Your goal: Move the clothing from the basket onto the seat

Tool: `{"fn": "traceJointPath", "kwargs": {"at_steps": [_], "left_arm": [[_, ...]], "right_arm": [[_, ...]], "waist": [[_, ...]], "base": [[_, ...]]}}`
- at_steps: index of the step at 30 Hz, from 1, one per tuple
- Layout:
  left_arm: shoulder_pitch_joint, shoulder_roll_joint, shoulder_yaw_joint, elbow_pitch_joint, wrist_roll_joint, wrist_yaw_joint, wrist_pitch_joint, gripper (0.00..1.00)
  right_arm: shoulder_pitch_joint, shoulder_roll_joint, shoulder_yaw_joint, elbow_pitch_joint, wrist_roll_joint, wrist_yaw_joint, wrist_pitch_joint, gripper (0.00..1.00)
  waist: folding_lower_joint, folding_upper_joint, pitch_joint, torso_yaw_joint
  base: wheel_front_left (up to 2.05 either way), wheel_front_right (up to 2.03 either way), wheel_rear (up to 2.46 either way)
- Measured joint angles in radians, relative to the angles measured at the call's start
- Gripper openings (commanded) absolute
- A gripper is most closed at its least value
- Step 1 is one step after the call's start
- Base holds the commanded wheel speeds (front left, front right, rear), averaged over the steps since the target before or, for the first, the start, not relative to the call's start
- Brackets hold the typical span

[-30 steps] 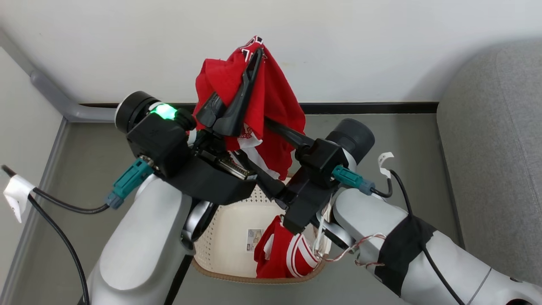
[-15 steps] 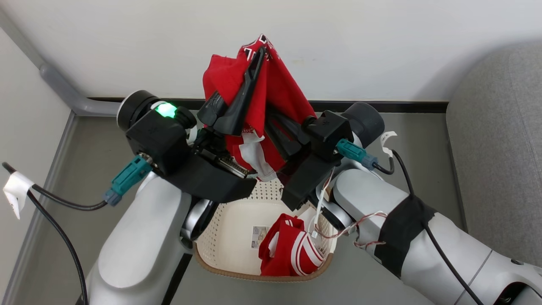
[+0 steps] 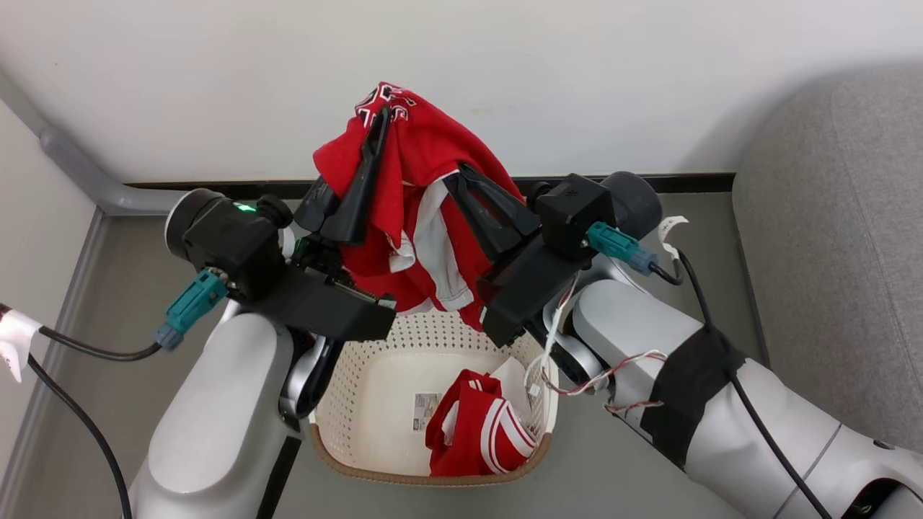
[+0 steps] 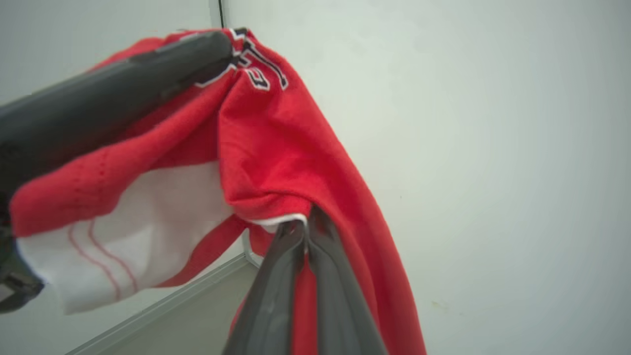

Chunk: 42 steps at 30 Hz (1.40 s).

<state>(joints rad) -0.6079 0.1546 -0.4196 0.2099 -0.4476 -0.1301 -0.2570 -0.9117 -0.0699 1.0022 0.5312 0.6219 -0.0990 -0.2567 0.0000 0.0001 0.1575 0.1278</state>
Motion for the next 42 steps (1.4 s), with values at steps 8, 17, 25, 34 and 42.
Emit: {"fn": "traceJointPath", "kwargs": {"at_steps": [8, 17, 25, 34, 42], "left_arm": [[0.03, 0.005, 0.04, 0.087, 0.0, 0.018, 0.0, 1.0], [0.046, 0.023, 0.07, 0.172, 0.003, 0.025, 0.0, 1.0], [0.088, 0.025, 0.086, 0.207, 0.009, 0.025, 0.0, 1.0], [0.127, 0.018, 0.09, 0.212, 0.011, 0.024, 0.0, 1.0], [0.175, 0.016, 0.087, 0.192, 0.022, 0.015, 0.0, 1.0]], "right_arm": [[0.003, 0.0, -0.016, 0.0, 0.0, -0.004, 0.0, 0.0], [0.005, 0.0, -0.047, -0.001, -0.001, -0.008, 0.0, 0.0], [0.005, 0.0, -0.101, 0.013, -0.009, -0.013, 0.0, 0.0], [0.009, 0.0, -0.144, 0.026, -0.038, -0.013, 0.0, 0.0], [0.025, 0.001, -0.176, 0.028, -0.058, -0.012, 0.0, 0.0]], "waist": [[0.0, 0.0, -0.006, -0.015], [0.0, 0.0, -0.008, -0.03], [0.0, 0.0, -0.008, -0.043], [0.0, 0.0, -0.015, -0.058], [0.0, -0.0001, -0.027, -0.093]], "base": [[0.0, 0.0, 0.0], [0.0, 0.0, 0.0], [0.0, 0.0, 0.0], [0.0, 0.0, 0.0], [0.0, 0.0, 0.0]]}}
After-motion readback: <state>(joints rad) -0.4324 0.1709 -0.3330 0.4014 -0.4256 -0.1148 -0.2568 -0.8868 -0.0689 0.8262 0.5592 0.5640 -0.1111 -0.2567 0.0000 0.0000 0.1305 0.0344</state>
